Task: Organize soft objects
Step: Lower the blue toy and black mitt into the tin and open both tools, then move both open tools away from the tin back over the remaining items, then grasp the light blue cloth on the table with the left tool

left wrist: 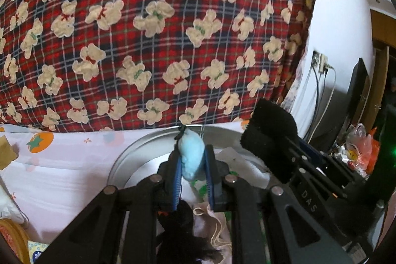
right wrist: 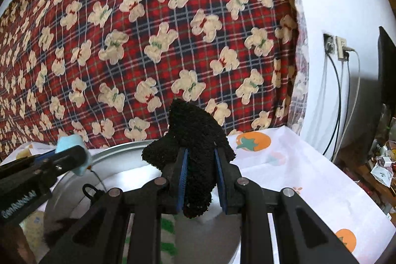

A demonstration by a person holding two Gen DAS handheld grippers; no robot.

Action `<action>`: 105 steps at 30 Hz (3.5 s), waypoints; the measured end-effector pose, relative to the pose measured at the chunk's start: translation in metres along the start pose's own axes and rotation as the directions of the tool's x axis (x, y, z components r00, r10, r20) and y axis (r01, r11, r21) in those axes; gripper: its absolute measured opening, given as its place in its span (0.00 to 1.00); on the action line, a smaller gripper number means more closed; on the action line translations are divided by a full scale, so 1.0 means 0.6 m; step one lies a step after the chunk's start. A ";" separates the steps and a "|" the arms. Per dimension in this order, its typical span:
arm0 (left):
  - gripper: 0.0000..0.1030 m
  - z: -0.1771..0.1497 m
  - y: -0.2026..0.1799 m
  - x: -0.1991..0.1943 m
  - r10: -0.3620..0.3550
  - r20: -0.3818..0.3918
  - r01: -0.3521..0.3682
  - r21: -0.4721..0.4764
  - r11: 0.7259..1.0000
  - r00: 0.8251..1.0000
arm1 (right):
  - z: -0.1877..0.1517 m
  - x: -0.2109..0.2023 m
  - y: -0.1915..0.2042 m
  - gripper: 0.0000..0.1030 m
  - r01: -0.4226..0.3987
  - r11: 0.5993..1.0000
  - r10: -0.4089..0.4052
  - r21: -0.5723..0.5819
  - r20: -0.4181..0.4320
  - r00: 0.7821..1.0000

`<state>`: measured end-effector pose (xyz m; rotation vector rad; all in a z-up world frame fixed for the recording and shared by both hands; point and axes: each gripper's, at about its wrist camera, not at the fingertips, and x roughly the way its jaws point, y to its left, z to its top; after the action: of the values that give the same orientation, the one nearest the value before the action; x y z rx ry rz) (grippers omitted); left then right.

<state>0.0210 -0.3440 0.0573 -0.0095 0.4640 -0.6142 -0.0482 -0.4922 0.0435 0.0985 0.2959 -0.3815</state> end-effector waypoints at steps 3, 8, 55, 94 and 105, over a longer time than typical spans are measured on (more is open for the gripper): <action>0.14 -0.007 -0.002 0.018 0.003 -0.032 -0.003 -0.003 1.000 0.999 | -0.004 0.009 0.004 0.23 0.000 1.000 -0.001 -0.022 -0.023 1.000; 0.14 -0.020 0.001 0.041 0.021 -0.086 -0.022 -0.004 1.000 0.996 | -0.009 0.022 0.009 0.23 -0.006 0.999 0.004 -0.040 -0.058 0.998; 1.00 -0.104 0.012 -0.135 0.214 0.211 -0.252 0.171 0.953 0.954 | -0.035 -0.107 -0.011 0.77 0.107 0.969 -0.148 0.222 0.178 0.973; 1.00 -0.134 0.149 -0.231 0.258 0.217 -0.285 0.104 0.953 0.941 | -0.075 -0.220 0.141 0.77 0.026 0.985 -0.070 0.170 0.262 0.962; 1.00 -0.137 0.218 -0.257 0.306 0.217 -0.330 0.082 0.940 0.927 | -0.085 -0.220 0.231 0.77 -0.067 0.989 0.033 0.131 0.247 0.968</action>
<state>-0.0524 -0.1405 0.0288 0.1132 0.2239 -0.3140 -0.1260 -0.3101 0.0405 0.1933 0.0226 -0.3594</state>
